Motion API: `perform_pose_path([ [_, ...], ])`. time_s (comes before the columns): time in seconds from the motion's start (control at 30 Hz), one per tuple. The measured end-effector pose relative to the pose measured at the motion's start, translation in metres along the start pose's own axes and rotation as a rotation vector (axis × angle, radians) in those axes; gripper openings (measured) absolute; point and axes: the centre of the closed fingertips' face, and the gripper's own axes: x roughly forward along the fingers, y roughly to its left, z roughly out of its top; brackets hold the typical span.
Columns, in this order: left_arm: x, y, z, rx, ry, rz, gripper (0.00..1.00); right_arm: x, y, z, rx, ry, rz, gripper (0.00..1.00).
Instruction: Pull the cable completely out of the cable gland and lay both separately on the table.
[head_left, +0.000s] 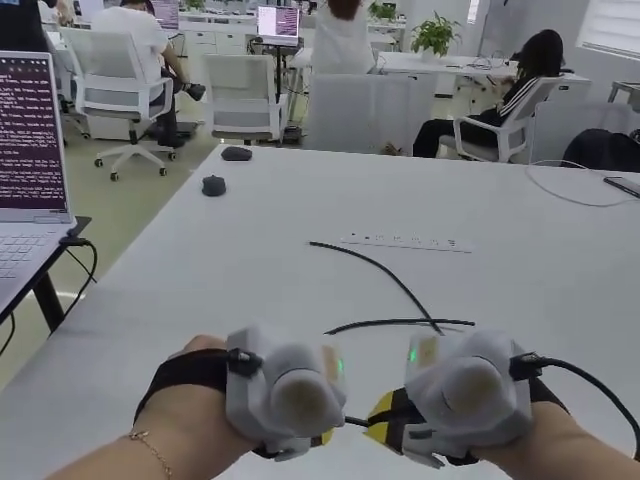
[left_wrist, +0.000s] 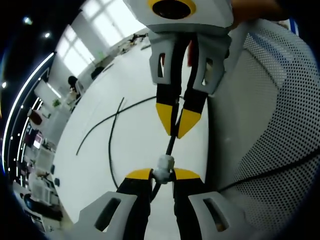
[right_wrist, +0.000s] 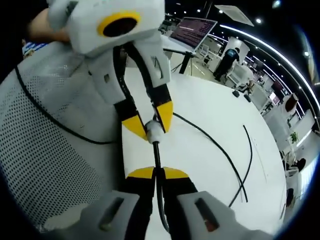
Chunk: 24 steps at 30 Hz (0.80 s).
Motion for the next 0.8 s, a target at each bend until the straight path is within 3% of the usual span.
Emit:
perform_pose_path([
  [0.07,0.000,0.001,-0.003,-0.010,0.012,0.002,0.16,0.001,-0.005,-0.019,0.013,0.087,-0.017,0.03],
  [0.23,0.001,-0.001,-0.003,-0.004,0.018,-0.002,0.16,-0.001,-0.010,-0.055,0.041,0.244,-0.041,0.03],
  [0.47,0.000,-0.003,-0.002,0.014,0.009,-0.005,0.16,-0.009,-0.017,-0.091,0.061,0.410,-0.077,0.04],
  [0.57,0.000,-0.002,-0.001,0.016,0.010,-0.003,0.16,-0.009,-0.015,-0.093,0.045,0.424,-0.074,0.06],
  [0.63,0.000,-0.002,-0.002,0.016,0.012,-0.003,0.16,-0.010,-0.017,-0.097,-0.040,0.467,-0.076,0.13],
  [0.67,-0.001,-0.003,-0.001,0.010,0.006,-0.004,0.16,-0.008,-0.014,-0.097,-0.034,0.469,-0.070,0.18],
  [0.7,-0.001,-0.003,-0.001,0.008,0.003,-0.005,0.16,-0.007,-0.013,-0.094,-0.028,0.457,-0.068,0.19],
  [0.8,0.000,-0.003,0.000,0.017,0.002,-0.006,0.16,-0.002,-0.012,-0.070,-0.003,0.327,-0.058,0.20],
])
